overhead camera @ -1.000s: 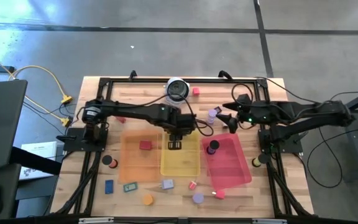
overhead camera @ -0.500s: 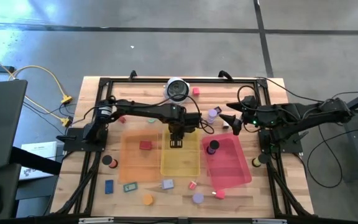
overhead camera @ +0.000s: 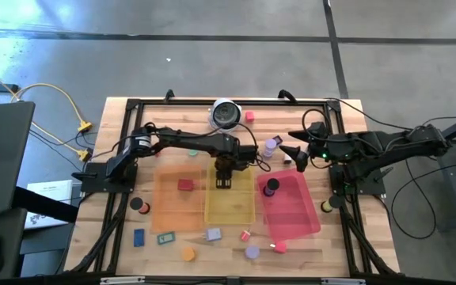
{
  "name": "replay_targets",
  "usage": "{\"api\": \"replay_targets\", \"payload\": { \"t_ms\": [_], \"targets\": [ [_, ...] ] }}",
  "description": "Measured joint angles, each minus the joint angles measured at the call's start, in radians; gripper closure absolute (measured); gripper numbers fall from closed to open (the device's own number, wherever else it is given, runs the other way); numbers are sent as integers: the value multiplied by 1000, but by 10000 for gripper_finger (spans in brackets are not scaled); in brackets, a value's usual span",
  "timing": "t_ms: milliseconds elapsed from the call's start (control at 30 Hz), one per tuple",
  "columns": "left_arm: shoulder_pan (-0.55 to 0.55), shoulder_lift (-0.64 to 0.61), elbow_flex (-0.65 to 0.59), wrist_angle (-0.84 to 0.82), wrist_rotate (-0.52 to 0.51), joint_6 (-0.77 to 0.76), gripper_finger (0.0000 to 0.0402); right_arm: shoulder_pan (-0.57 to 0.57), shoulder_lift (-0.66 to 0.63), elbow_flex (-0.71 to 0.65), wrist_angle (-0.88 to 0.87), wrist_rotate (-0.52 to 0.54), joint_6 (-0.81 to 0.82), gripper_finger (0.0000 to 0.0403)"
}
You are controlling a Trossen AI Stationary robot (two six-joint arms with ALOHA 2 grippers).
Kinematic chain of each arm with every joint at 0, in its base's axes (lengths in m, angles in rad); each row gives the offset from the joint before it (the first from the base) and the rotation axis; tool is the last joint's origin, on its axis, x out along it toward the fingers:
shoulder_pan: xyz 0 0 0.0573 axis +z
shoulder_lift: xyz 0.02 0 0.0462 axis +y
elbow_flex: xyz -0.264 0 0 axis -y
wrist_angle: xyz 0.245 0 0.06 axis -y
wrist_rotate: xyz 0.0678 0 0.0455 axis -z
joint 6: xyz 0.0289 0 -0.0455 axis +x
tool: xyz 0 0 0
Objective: Pick & Place Office items
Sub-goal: Put the blue digital timer into the yellow bin, then put the pink charger adaptor into the orange bin
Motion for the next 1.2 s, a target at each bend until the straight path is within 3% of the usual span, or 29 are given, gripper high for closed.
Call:
{"api": "replay_targets", "payload": {
  "t_ms": [100,367,767,1200],
  "targets": [
    [1,13,1,12,0,-10,273,0,0,0,-10,0,-1,85],
    [18,36,1,8,68,-46,217,0,0,0,-44,-2,1,85],
    [25,30,4,-50,73,-140,210,-1,0,0,-45,-1,-2,85],
    [32,-105,6,-72,37,-143,209,-1,41,0,-7,-52,-10,85]
  ]
}}
